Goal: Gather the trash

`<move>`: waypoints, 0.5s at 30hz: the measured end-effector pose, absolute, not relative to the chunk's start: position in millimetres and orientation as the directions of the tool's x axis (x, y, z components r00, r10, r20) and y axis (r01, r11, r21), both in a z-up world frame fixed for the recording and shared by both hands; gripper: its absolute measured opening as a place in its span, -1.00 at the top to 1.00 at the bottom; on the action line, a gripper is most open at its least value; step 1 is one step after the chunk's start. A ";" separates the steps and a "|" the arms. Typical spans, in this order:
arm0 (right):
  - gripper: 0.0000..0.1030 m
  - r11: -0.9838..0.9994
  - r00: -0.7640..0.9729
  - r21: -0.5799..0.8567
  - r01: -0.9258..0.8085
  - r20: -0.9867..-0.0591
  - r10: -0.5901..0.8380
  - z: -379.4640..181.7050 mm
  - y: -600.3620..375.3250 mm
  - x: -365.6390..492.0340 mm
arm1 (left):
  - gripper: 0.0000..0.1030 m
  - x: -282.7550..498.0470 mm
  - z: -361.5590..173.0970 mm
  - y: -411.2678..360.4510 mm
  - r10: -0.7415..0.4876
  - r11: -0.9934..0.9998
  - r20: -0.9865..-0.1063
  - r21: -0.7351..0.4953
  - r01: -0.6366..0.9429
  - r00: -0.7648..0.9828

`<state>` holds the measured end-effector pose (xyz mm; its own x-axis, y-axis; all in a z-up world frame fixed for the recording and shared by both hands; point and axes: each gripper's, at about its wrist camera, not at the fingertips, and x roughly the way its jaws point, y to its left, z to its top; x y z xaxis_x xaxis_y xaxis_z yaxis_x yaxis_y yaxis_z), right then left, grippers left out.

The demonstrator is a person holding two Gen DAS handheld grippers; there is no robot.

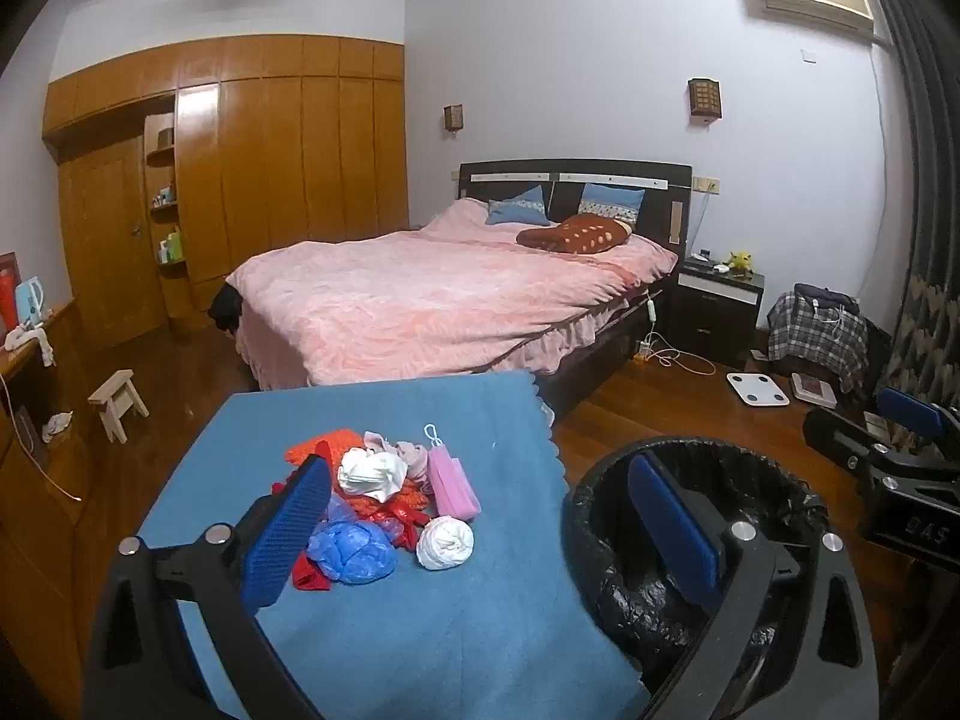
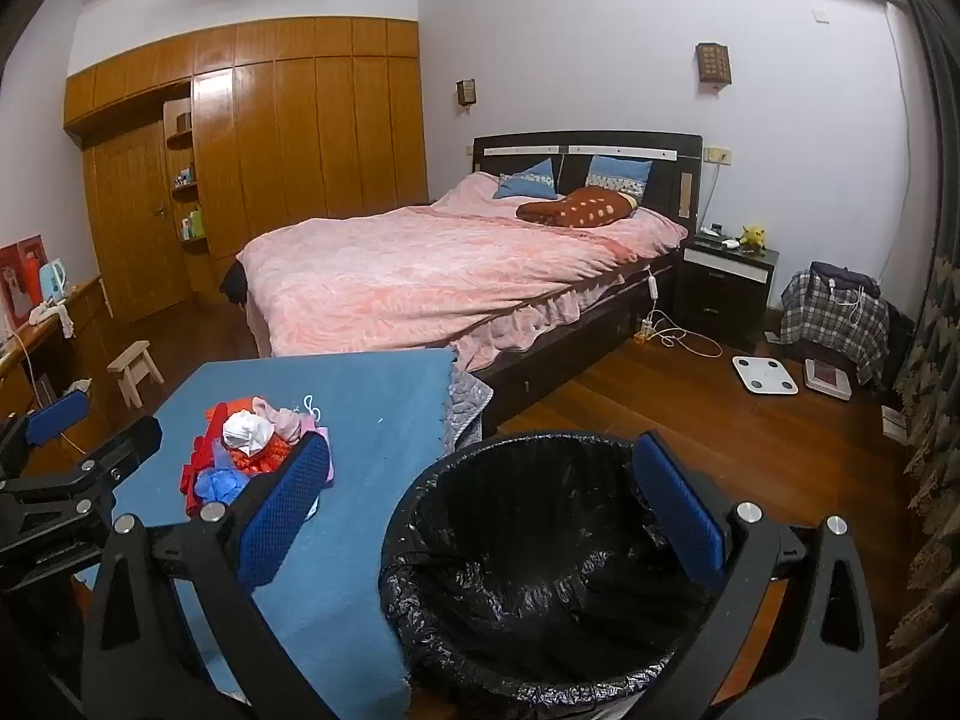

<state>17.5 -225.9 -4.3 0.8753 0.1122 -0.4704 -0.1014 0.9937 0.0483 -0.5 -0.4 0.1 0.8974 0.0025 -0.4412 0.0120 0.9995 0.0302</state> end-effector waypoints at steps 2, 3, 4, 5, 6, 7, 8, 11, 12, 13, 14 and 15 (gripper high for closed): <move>-0.91 0.994 0.875 0.049 -0.102 -0.470 0.113 -4.3 -226.0 17.5 | -0.89 -0.6 0.1 -0.4 0.002 1.000 -0.443 0.028 0.012 0.897; -0.91 0.993 0.876 0.051 -0.103 -0.469 0.114 -4.3 -226.1 17.4 | -0.89 -0.7 0.1 -0.3 0.001 1.000 -0.443 0.026 0.012 0.897; -0.91 0.993 0.876 0.050 -0.102 -0.468 0.114 -4.3 -226.2 17.4 | -0.89 -0.8 0.1 0.0 0.000 1.000 -0.443 0.024 0.011 0.896; -0.91 0.994 0.876 0.050 -0.101 -0.468 0.113 -4.4 -226.2 17.4 | -0.89 -0.8 0.2 0.2 0.000 1.000 -0.444 0.022 0.011 0.896; -0.91 0.994 0.876 0.051 -0.101 -0.469 0.113 -4.5 -226.3 17.5 | -0.89 -0.8 0.2 0.5 0.000 1.000 -0.445 0.020 0.010 0.896; -0.91 0.994 0.876 0.051 -0.101 -0.469 0.113 -4.6 -226.4 17.6 | -0.89 -0.7 0.2 0.9 0.000 1.000 -0.445 0.018 0.009 0.895; -0.91 0.993 0.875 0.051 -0.102 -0.470 0.114 -4.6 -226.4 17.7 | -0.89 -0.7 0.1 1.3 0.001 1.000 -0.446 0.017 0.008 0.895; -0.91 0.993 0.876 0.052 -0.102 -0.469 0.114 -4.3 -226.5 17.6 | -0.89 2.7 -0.5 -2.2 0.001 1.000 -0.443 0.028 0.013 0.897; -0.91 0.993 0.876 0.052 -0.102 -0.469 0.114 -4.3 -226.5 17.6 | -0.89 2.6 -0.4 -2.4 0.001 1.000 -0.442 0.029 0.013 0.897; -0.91 0.993 0.876 0.052 -0.101 -0.469 0.114 -4.3 -226.6 17.6 | -0.89 2.0 -0.5 -1.8 0.001 1.000 -0.441 0.028 0.012 0.897; -0.91 0.994 0.876 0.051 -0.102 -0.469 0.114 -4.3 -226.6 17.7 | -0.89 2.3 -0.5 -1.8 0.001 1.000 -0.441 0.028 0.012 0.897; -0.91 0.993 0.876 0.052 -0.101 -0.469 0.114 -4.3 -226.7 17.7 | -0.89 2.2 -0.6 -1.6 0.000 1.000 -0.442 0.027 0.013 0.897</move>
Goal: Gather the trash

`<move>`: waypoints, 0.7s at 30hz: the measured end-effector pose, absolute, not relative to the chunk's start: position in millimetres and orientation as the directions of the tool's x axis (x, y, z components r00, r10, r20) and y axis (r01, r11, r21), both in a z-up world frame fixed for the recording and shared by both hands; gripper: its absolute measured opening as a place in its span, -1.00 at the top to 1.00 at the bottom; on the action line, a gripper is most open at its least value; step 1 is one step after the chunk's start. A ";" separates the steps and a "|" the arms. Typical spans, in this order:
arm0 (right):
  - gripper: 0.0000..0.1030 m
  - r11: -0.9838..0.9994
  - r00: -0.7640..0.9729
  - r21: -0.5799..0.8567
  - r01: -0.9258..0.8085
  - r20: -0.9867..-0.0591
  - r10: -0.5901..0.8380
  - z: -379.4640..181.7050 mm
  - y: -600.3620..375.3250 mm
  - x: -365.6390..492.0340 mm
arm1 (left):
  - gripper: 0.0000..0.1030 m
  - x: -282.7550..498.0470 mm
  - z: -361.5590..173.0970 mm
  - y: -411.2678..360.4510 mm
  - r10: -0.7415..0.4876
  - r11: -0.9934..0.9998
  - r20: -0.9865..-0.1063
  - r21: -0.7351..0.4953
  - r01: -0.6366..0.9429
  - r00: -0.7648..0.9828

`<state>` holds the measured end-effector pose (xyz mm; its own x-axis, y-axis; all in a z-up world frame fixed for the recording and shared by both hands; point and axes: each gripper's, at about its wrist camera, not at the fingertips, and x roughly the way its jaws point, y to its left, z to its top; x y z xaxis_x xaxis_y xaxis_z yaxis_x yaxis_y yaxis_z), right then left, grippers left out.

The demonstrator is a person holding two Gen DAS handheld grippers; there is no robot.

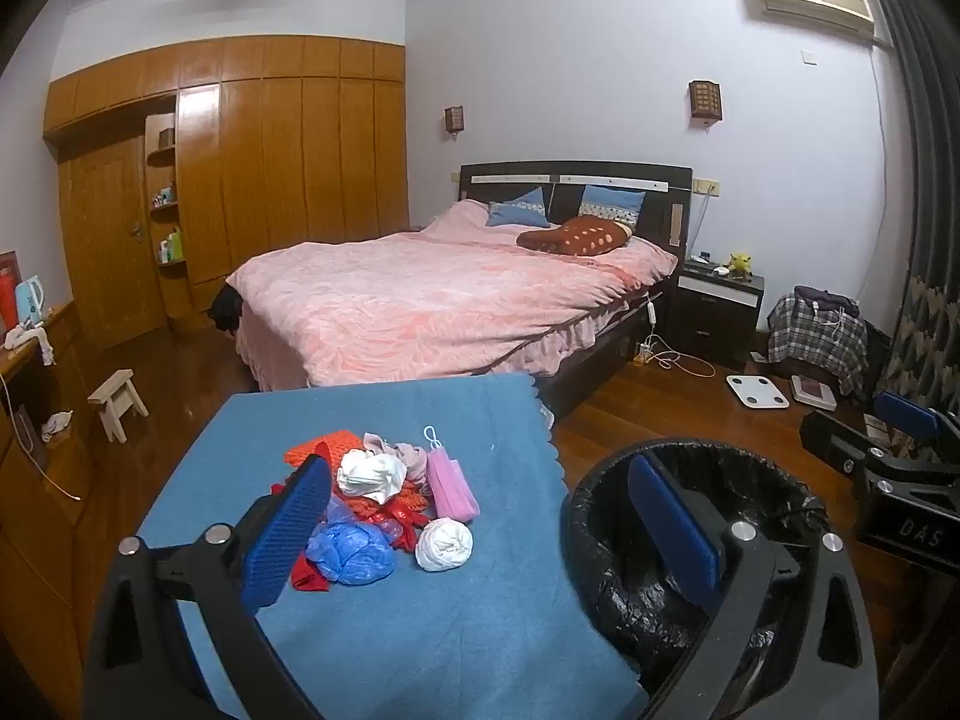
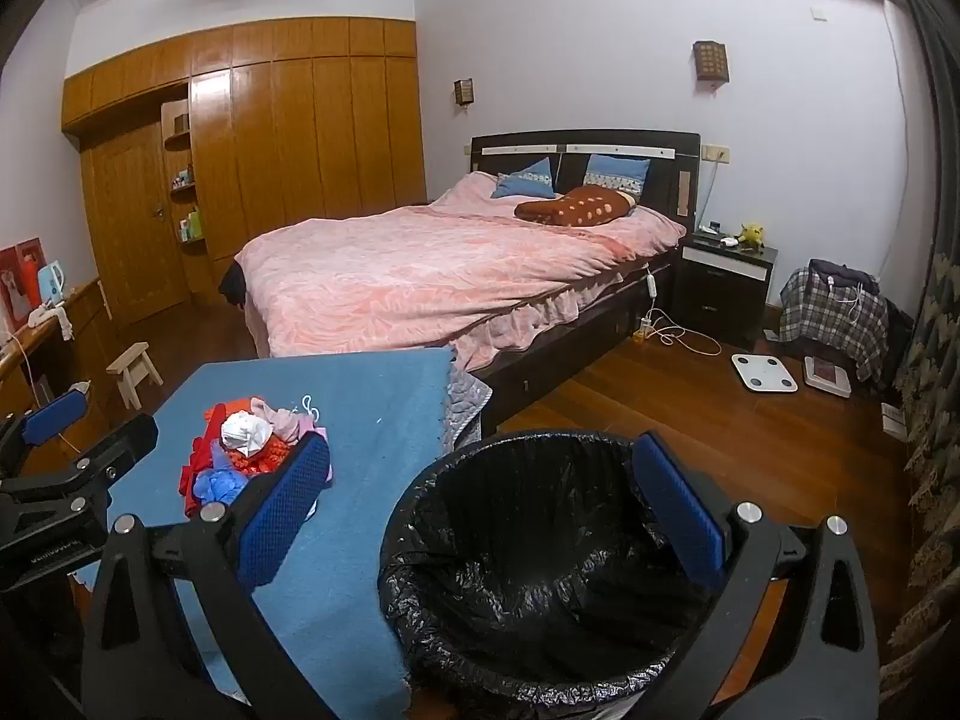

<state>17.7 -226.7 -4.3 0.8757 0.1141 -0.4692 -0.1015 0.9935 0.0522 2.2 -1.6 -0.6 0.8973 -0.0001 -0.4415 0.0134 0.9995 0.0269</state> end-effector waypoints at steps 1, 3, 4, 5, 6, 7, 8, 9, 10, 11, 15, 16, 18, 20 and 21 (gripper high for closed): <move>-0.91 0.993 0.876 0.052 -0.101 -0.469 0.114 -4.3 -226.7 17.7 | -0.89 2.8 -0.8 -1.8 0.000 1.000 -0.442 0.026 0.013 0.897; -0.91 0.993 0.876 0.052 -0.101 -0.469 0.114 -4.3 -226.8 17.8 | -0.89 2.1 -0.6 -1.6 0.000 1.000 -0.442 0.027 0.013 0.897; -0.91 0.994 0.876 0.052 -0.101 -0.469 0.114 -4.3 -226.9 17.8 | -0.89 2.7 -0.8 -1.9 -0.001 1.000 -0.443 0.026 0.014 0.896; -0.91 0.994 0.876 0.052 -0.100 -0.470 0.113 -4.4 -226.9 18.0 | -0.89 0.4 1.2 0.2 -0.001 1.000 -0.442 0.026 0.014 0.897; -0.91 0.994 0.875 0.053 -0.101 -0.470 0.114 -4.3 -227.0 18.1 | -0.89 -0.8 2.0 1.3 0.000 1.000 -0.442 0.026 0.013 0.897; -0.91 0.993 0.875 0.053 -0.101 -0.471 0.114 -4.2 -227.0 18.1 | -0.89 -1.0 2.6 1.5 0.000 1.000 -0.441 0.026 0.013 0.897; -0.91 0.993 0.875 0.054 -0.101 -0.471 0.115 -4.1 -227.0 18.0 | -0.89 -0.9 2.3 1.5 0.000 1.000 -0.440 0.027 0.013 0.898; -0.91 0.993 0.875 0.053 -0.101 -0.470 0.114 -4.2 -227.0 18.1 | -0.89 1.0 2.8 1.7 0.000 1.000 -0.441 0.027 0.014 0.897; -0.91 0.993 0.875 0.053 -0.101 -0.470 0.114 -4.3 -227.0 18.2 | -0.89 1.3 3.1 1.9 0.000 1.000 -0.442 0.027 0.014 0.897; -0.91 0.993 0.875 0.054 -0.101 -0.471 0.114 -4.3 -227.2 18.3 | -0.89 0.9 2.9 1.9 -0.001 1.000 -0.442 0.026 0.014 0.897; -0.91 0.993 0.874 0.053 -0.101 -0.472 0.114 -4.5 -227.1 18.4 | -0.89 0.9 2.7 1.6 0.000 1.000 -0.441 0.026 0.013 0.897; -0.91 0.993 0.875 0.054 -0.101 -0.471 0.115 -4.6 -227.2 18.3 | -0.89 0.9 2.8 1.6 0.000 1.000 -0.441 0.026 0.012 0.898; -0.91 0.993 0.875 0.054 -0.101 -0.471 0.114 -4.7 -227.1 18.3 | -0.89 1.1 2.7 1.7 0.000 1.000 -0.441 0.026 0.013 0.897; -0.91 0.993 0.875 0.055 -0.101 -0.471 0.115 -4.9 -227.1 18.2 | -0.89 0.9 2.6 1.6 0.000 1.000 -0.441 0.026 0.012 0.897; -0.91 0.993 0.875 0.054 -0.101 -0.471 0.114 -5.0 -227.0 18.3 | -0.89 0.9 2.5 1.6 0.001 1.000 -0.442 0.026 0.012 0.897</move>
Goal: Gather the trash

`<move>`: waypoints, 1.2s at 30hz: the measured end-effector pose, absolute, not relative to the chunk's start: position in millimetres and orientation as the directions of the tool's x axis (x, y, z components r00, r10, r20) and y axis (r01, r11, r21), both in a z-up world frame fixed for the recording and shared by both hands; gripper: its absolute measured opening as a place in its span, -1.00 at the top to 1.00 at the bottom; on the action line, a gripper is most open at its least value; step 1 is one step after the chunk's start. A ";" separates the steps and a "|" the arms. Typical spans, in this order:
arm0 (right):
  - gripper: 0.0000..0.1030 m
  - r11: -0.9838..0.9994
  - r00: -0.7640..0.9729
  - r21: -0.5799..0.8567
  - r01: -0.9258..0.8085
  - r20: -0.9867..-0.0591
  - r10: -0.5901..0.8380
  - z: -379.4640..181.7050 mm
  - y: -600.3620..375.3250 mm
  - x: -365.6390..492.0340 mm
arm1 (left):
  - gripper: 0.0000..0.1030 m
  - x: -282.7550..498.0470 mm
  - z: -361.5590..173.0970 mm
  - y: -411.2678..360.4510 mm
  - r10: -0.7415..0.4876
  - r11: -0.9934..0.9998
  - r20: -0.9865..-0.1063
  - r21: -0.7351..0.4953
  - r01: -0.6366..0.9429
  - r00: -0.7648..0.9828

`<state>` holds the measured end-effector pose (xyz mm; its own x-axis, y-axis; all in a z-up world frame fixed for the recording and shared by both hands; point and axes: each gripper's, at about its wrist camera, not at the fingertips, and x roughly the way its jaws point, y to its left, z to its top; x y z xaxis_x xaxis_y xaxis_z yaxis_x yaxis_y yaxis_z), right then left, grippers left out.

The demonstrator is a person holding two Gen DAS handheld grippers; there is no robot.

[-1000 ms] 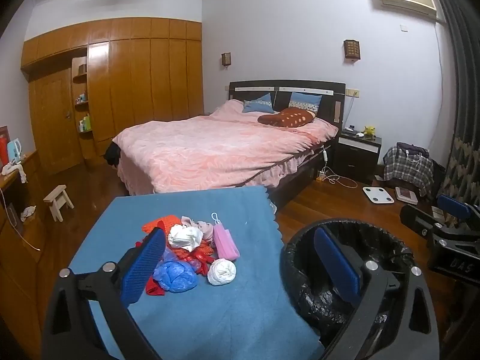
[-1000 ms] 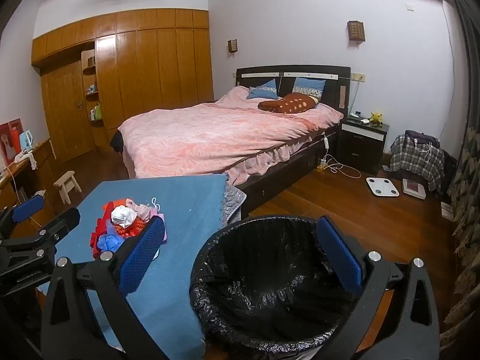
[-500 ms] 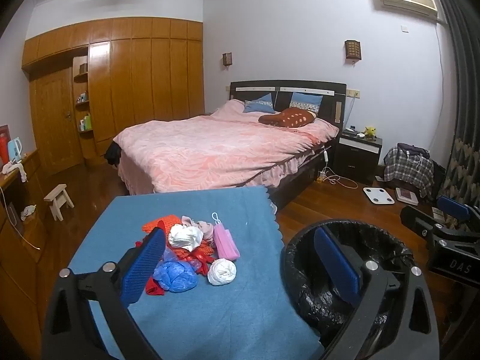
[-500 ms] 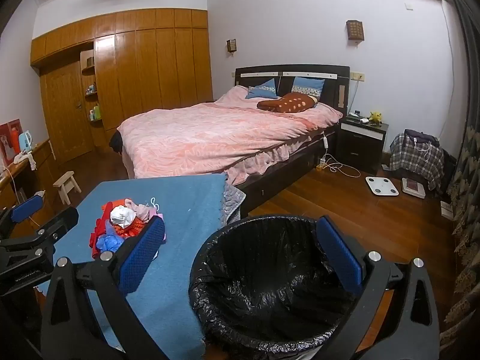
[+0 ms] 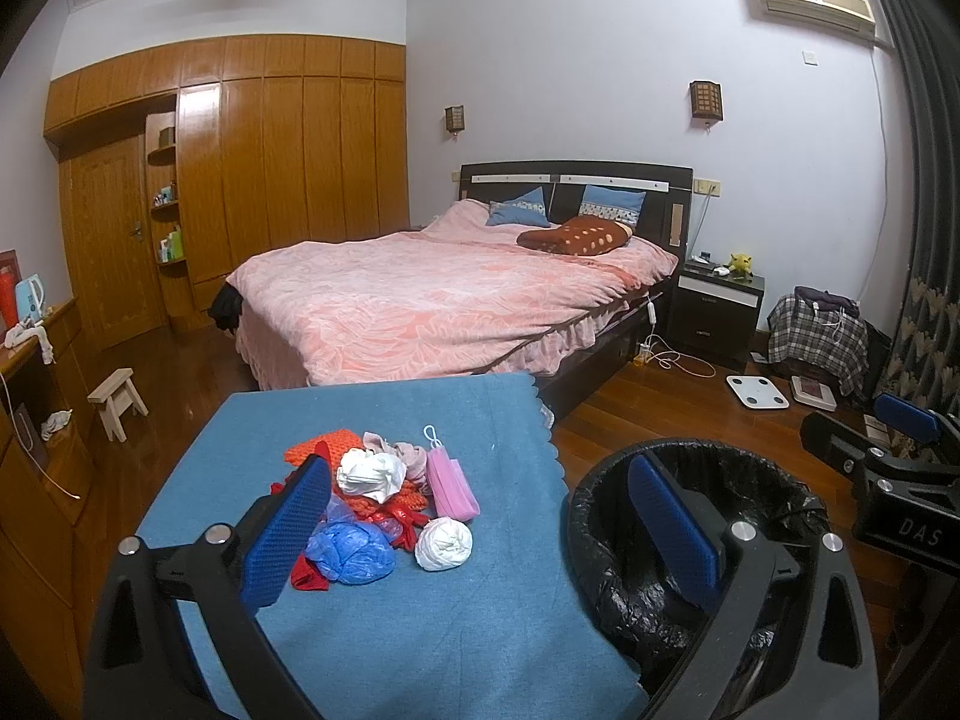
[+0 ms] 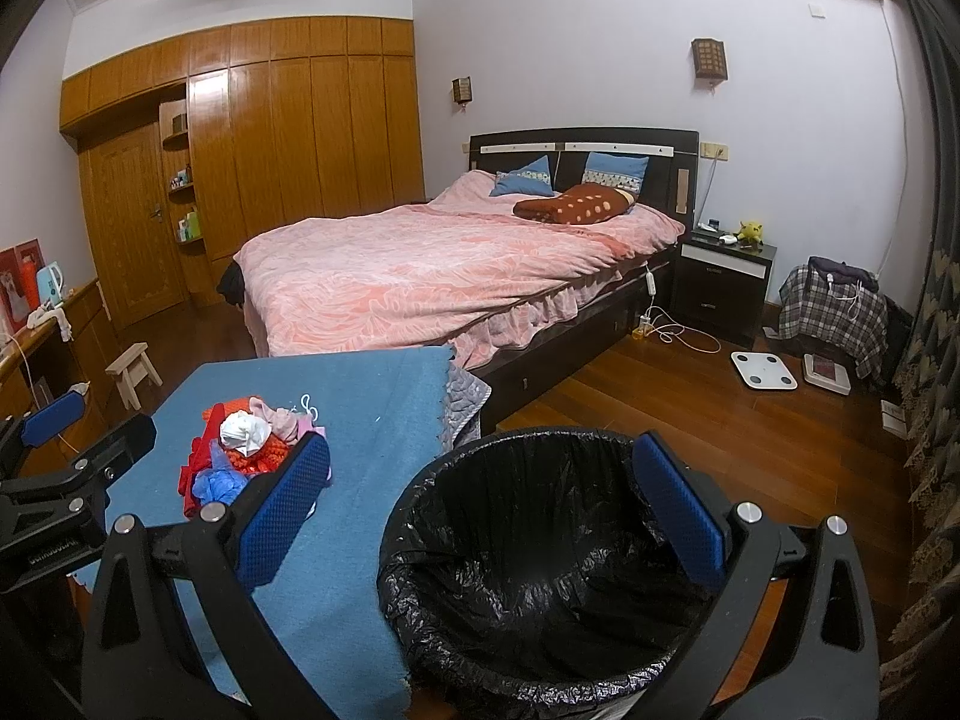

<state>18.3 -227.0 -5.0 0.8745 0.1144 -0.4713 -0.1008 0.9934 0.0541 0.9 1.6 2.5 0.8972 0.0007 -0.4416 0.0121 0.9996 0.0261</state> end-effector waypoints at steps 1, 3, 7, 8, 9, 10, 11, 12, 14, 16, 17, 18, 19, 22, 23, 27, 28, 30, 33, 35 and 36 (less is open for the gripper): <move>-0.91 0.993 0.874 0.054 -0.101 -0.472 0.114 -5.0 -226.9 18.3 | -0.89 1.1 2.9 1.8 0.001 1.000 -0.442 0.026 0.012 0.897; -0.91 0.993 0.875 0.054 -0.100 -0.471 0.114 -5.0 -226.9 18.4 | -0.89 1.0 2.7 1.9 0.000 1.000 -0.442 0.026 0.012 0.897; -0.91 0.993 0.874 0.054 -0.101 -0.472 0.114 -5.0 -226.6 18.4 | -0.89 0.9 2.3 1.8 -0.001 1.000 -0.441 0.025 0.013 0.897; -0.91 0.993 0.875 0.053 -0.101 -0.471 0.114 -4.9 -226.5 18.3 | -0.89 1.1 2.7 2.0 -0.001 1.000 -0.441 0.026 0.013 0.897; -0.91 0.993 0.874 0.054 -0.101 -0.472 0.114 -5.0 -226.5 18.5 | -0.89 0.8 2.3 1.8 -0.001 1.000 -0.442 0.025 0.013 0.897; -0.91 0.993 0.874 0.054 -0.101 -0.472 0.114 -5.0 -226.5 18.6 | -0.89 1.1 2.6 2.2 -0.001 1.000 -0.442 0.025 0.014 0.897; -0.91 0.993 0.874 0.055 -0.101 -0.473 0.115 -5.0 -226.4 18.7 | -0.89 1.1 2.6 2.1 -0.001 1.000 -0.442 0.024 0.013 0.897; -0.91 0.993 0.874 0.055 -0.101 -0.473 0.114 -5.1 -226.4 18.6 | -0.89 0.8 2.3 1.6 0.000 1.000 -0.442 0.025 0.013 0.897; -0.91 0.993 0.874 0.054 -0.101 -0.473 0.114 -5.1 -226.4 18.5 | -0.89 0.8 3.4 2.2 -0.001 1.000 -0.442 0.025 0.013 0.897; -0.91 0.993 0.874 0.054 -0.101 -0.472 0.114 -5.2 -226.4 18.7 | -0.89 0.7 3.8 2.3 0.000 1.000 -0.442 0.025 0.013 0.897; -0.91 0.993 0.874 0.054 -0.101 -0.473 0.114 -5.4 -226.4 18.7 | -0.89 0.8 4.0 2.4 0.000 1.000 -0.441 0.025 0.012 0.897; -0.91 0.993 0.874 0.054 -0.101 -0.472 0.114 -5.4 -226.4 18.7 | -0.89 0.8 4.3 2.6 0.000 1.000 -0.442 0.025 0.012 0.897; -0.91 0.993 0.874 0.055 -0.101 -0.473 0.114 -5.5 -226.4 18.8 | -0.89 0.9 4.4 2.8 -0.001 1.000 -0.442 0.023 0.012 0.897; -0.91 0.993 0.874 0.054 -0.101 -0.473 0.115 -5.5 -226.5 18.7 | -0.89 1.0 4.3 2.5 0.000 1.000 -0.443 0.025 0.012 0.897; -0.91 0.993 0.874 0.054 -0.101 -0.473 0.115 -5.5 -226.5 18.7 | -0.89 0.9 4.0 2.3 -0.001 1.000 -0.443 0.025 0.013 0.896; -0.91 0.993 0.874 0.054 -0.100 -0.473 0.114 -5.2 -226.7 18.9 | -0.89 0.8 5.1 3.5 -0.001 1.000 -0.443 0.024 0.013 0.896; -0.91 0.993 0.874 0.054 -0.101 -0.472 0.114 -5.0 -226.9 18.8 | -0.89 0.9 5.8 3.9 -0.001 1.000 -0.443 0.024 0.013 0.896; -0.91 0.994 0.873 0.054 -0.100 -0.473 0.114 -5.1 -226.9 19.1 | -0.89 0.8 5.1 3.6 -0.001 1.000 -0.444 0.024 0.013 0.896; -0.91 0.993 0.873 0.054 -0.100 -0.474 0.114 -5.1 -226.8 19.3 | -0.89 0.9 5.1 3.6 -0.001 1.000 -0.444 0.025 0.014 0.896; -0.91 0.993 0.873 0.054 -0.101 -0.474 0.114 -5.2 -226.7 19.5 | -0.89 0.7 5.8 4.0 -0.003 1.000 -0.444 0.024 0.015 0.896; -0.91 0.993 0.873 0.054 -0.101 -0.474 0.114 -5.3 -226.6 19.6 | -0.89 0.8 5.1 3.5 -0.001 1.000 -0.443 0.024 0.013 0.896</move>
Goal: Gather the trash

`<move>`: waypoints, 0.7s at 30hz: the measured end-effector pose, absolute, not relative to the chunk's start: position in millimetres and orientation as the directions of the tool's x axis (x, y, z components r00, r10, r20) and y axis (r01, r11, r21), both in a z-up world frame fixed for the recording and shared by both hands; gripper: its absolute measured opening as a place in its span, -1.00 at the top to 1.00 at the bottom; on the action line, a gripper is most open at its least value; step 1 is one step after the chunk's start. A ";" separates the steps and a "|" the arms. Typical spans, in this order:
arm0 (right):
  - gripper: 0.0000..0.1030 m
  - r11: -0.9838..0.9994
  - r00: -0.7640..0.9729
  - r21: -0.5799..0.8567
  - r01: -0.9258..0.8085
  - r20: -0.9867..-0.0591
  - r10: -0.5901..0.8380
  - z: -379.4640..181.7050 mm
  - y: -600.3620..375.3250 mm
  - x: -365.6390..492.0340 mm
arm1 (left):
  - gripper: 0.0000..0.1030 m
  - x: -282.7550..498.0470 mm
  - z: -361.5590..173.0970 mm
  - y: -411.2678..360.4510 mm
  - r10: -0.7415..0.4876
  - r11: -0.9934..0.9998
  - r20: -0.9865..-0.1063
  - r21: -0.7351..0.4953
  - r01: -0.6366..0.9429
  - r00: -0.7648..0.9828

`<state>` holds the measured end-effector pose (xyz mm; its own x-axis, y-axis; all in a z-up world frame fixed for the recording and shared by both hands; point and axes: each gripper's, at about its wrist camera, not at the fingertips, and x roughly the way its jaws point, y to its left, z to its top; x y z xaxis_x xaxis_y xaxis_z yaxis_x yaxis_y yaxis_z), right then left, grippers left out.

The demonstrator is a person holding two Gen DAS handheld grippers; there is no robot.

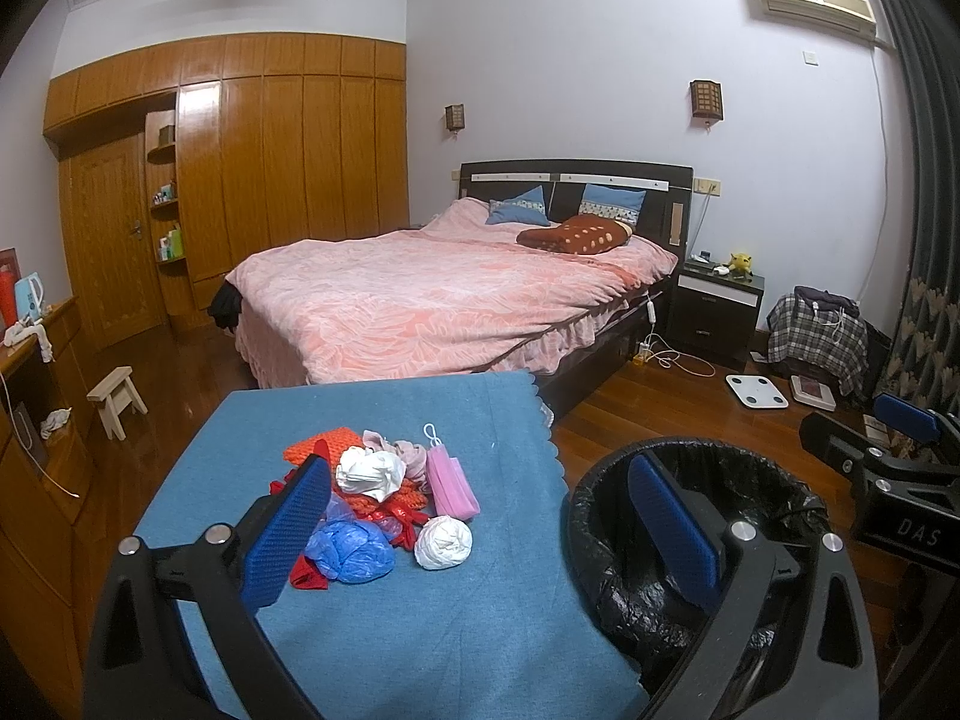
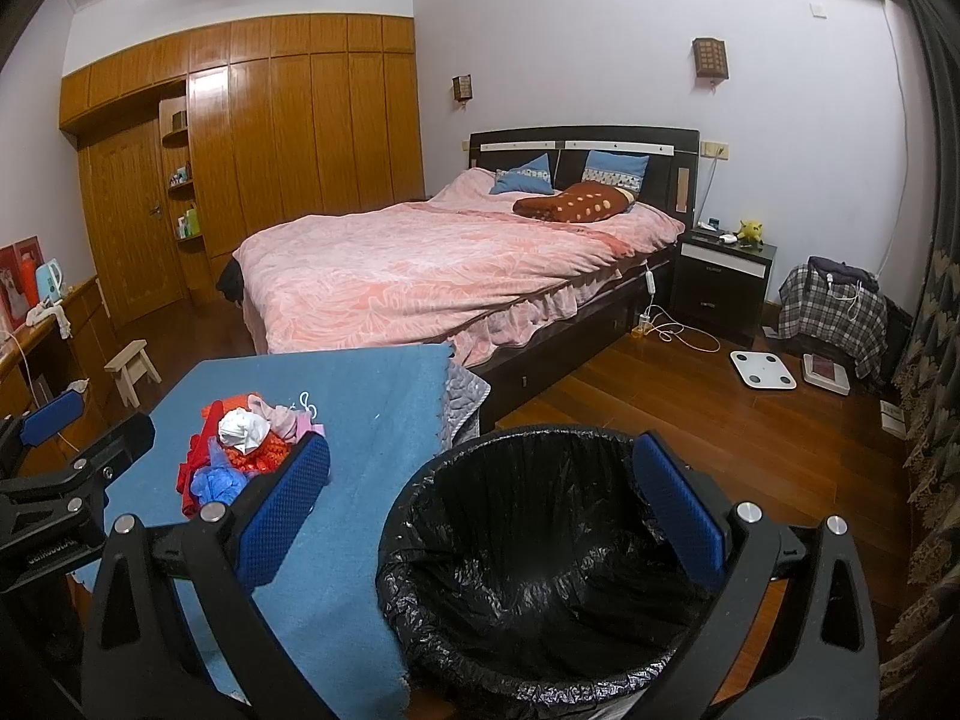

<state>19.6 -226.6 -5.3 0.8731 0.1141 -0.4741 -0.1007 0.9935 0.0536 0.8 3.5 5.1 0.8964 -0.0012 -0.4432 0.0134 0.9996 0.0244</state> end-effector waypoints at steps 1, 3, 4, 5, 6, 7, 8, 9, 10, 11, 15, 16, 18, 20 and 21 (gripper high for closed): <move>-0.91 0.993 0.873 0.054 -0.101 -0.474 0.114 -5.3 -226.5 19.7 | -0.89 0.8 5.7 3.9 -0.001 1.000 -0.443 0.024 0.013 0.897; -0.91 0.993 0.873 0.054 -0.101 -0.474 0.114 -5.4 -226.5 19.9 | -0.89 0.8 5.1 3.5 -0.001 1.000 -0.444 0.024 0.014 0.896; -0.91 0.993 0.873 0.054 -0.101 -0.474 0.115 -5.3 -226.4 19.9 | -0.89 0.8 5.7 3.9 -0.001 1.000 -0.444 0.025 0.013 0.896; -0.91 0.993 0.873 0.054 -0.101 -0.474 0.115 -5.5 -226.4 20.1 | -0.89 0.8 5.8 4.0 -0.001 1.000 -0.444 0.024 0.013 0.896; -0.91 0.993 0.873 0.054 -0.102 -0.474 0.115 -5.4 -226.4 20.1 | -0.89 0.8 5.0 3.6 -0.002 1.000 -0.444 0.023 0.014 0.896; -0.91 0.993 0.873 0.054 -0.102 -0.473 0.115 -5.3 -226.3 20.1 | -0.89 0.7 5.8 4.0 -0.002 1.000 -0.444 0.023 0.013 0.896; -0.91 0.993 0.873 0.054 -0.102 -0.473 0.115 -5.3 -226.3 20.1 | -0.89 0.7 5.6 3.8 -0.001 1.000 -0.443 0.024 0.013 0.896; -0.91 0.993 0.873 0.054 -0.102 -0.474 0.115 -5.2 -226.2 20.3 | -0.89 0.8 5.3 3.7 -0.001 1.000 -0.443 0.025 0.014 0.896; -0.91 0.993 0.873 0.054 -0.102 -0.474 0.116 -5.0 -226.1 20.2 | -0.89 0.7 5.7 4.0 -0.001 1.000 -0.443 0.025 0.014 0.896; -0.91 0.993 0.873 0.054 -0.103 -0.473 0.116 -4.9 -226.1 20.0 | -0.89 0.7 5.2 3.9 -0.001 1.000 -0.443 0.024 0.013 0.897; -0.91 0.993 0.873 0.053 -0.104 -0.473 0.117 -4.8 -223.3 20.2 | -0.89 1.4 6.6 4.8 -0.001 1.000 -0.444 0.022 0.012 0.896; -0.91 0.993 0.873 0.052 -0.105 -0.473 0.117 -5.0 -223.0 20.1 | -0.89 1.7 2.4 2.7 0.000 1.000 -0.443 0.021 0.011 0.896; -0.91 0.993 0.873 0.052 -0.104 -0.474 0.117 -5.2 -223.1 20.6 | -0.89 2.1 2.3 3.1 0.000 1.000 -0.444 0.020 0.009 0.896; -0.91 0.993 0.873 0.053 -0.104 -0.473 0.116 -5.5 -223.2 20.8 | -0.89 2.4 2.5 3.3 0.001 1.000 -0.444 0.019 0.008 0.896; -0.91 0.993 0.873 0.053 -0.104 -0.473 0.116 -5.7 -223.1 21.0 | -0.89 2.3 2.4 3.4 0.001 1.000 -0.444 0.019 0.009 0.896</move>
<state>21.0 -223.1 -5.7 0.8732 0.1164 -0.4733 -0.1036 0.9932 0.0530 2.3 3.4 2.4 0.8960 0.0007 -0.4440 0.0088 0.9998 0.0194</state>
